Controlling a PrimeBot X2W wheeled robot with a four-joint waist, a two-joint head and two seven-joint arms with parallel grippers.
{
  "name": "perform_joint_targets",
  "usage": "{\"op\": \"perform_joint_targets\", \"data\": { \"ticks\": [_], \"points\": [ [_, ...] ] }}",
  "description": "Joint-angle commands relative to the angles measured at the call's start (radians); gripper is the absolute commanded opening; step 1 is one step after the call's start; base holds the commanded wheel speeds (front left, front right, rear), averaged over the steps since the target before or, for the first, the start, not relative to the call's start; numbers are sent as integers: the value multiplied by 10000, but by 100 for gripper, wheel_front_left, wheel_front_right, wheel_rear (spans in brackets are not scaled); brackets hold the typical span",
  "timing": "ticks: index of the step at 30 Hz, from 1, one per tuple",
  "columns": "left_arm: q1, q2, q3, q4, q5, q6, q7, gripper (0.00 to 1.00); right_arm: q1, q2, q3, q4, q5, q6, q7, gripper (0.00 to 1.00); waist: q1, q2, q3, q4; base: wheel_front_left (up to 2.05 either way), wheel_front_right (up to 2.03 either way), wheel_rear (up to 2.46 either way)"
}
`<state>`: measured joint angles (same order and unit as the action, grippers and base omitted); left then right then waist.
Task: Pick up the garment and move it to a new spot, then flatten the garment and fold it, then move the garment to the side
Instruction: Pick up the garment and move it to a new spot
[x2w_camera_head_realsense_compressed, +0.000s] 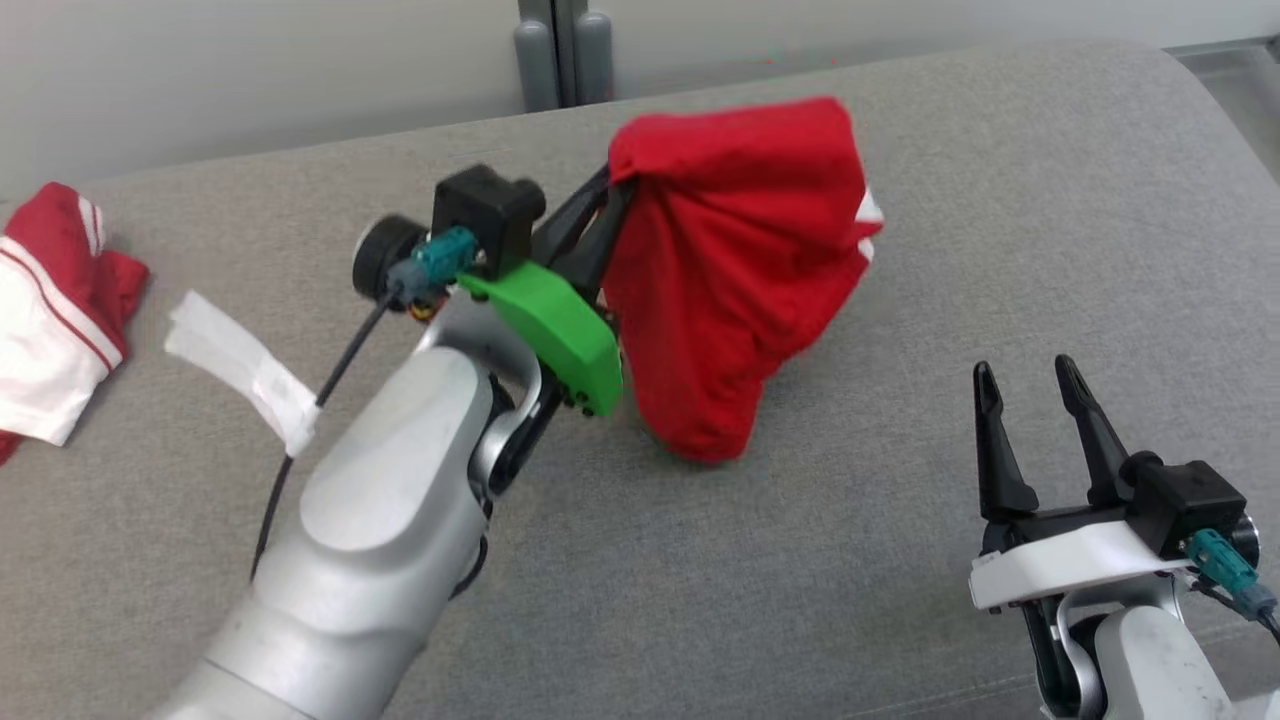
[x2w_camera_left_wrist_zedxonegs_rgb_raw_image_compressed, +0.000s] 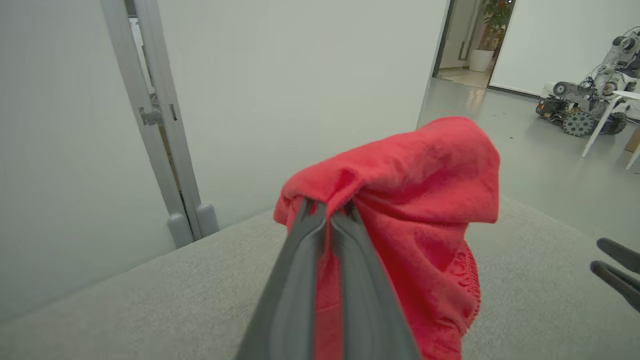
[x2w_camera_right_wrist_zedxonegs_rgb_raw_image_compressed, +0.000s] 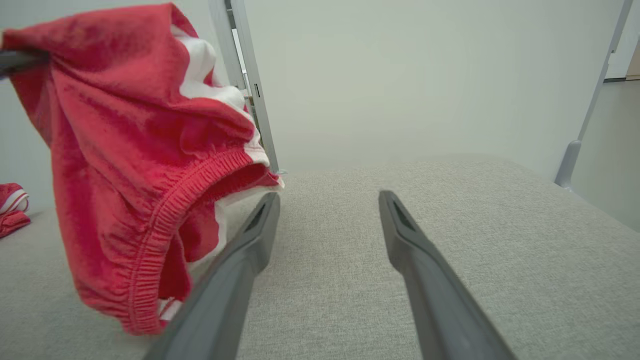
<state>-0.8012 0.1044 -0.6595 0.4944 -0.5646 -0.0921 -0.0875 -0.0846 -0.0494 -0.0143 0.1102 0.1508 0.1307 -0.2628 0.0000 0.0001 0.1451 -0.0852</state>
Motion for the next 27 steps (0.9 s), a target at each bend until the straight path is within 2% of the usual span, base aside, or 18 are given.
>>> {"op": "perform_joint_targets", "data": {
  "ticks": [1, 5, 12, 13, 14, 16, 22, 27],
  "points": [
    [407, 14, 24, 371, -121, 161, -242, 0, -212, -17, 34, -41, 76, 1, -31, 100, 0, -1, 681, -639, 0, 0, 0],
    [1185, 29, -2, 1775, -35, 488, -935, 0, -438, -18, 74, -69, 149, 1, -31, 100, 0, -1, 1142, -915, 0, 0, 0],
    [1585, 172, 149, 3121, 49, 406, -1634, 0, -453, -17, -168, -34, 47, 1, -31, 100, 0, -1, 1358, -873, 0, 0, 0],
    [1607, 151, 174, 3199, 95, 380, -1702, 16, -458, -15, -160, -17, 32, 1, -31, 100, 0, -1, 1317, -808, 0, 0, 0],
    [1641, 123, 186, 3251, 103, 358, -1711, 38, -461, -15, -138, -9, 22, 1, -31, 100, 0, -1, 1283, -761, 0, 0, 0],
    [1702, 51, 190, 3318, 164, 292, -1759, 100, -467, -20, -107, 18, -4, 1, -31, 100, 0, -1, 1176, -636, 0, 0, 0],
    [1908, -52, 584, 2586, 499, 308, -1777, 100, -301, -20, -32, 143, -132, 1, -31, 100, 0, -1, 692, -182, 0, 0, 0],
    [2438, 219, 1242, 1371, 1063, 318, -1777, 100, -124, -21, 14, 380, -6, 1, -31, 100, 0, -1, 87, 55, 0, 0, 0]
  ]
}}
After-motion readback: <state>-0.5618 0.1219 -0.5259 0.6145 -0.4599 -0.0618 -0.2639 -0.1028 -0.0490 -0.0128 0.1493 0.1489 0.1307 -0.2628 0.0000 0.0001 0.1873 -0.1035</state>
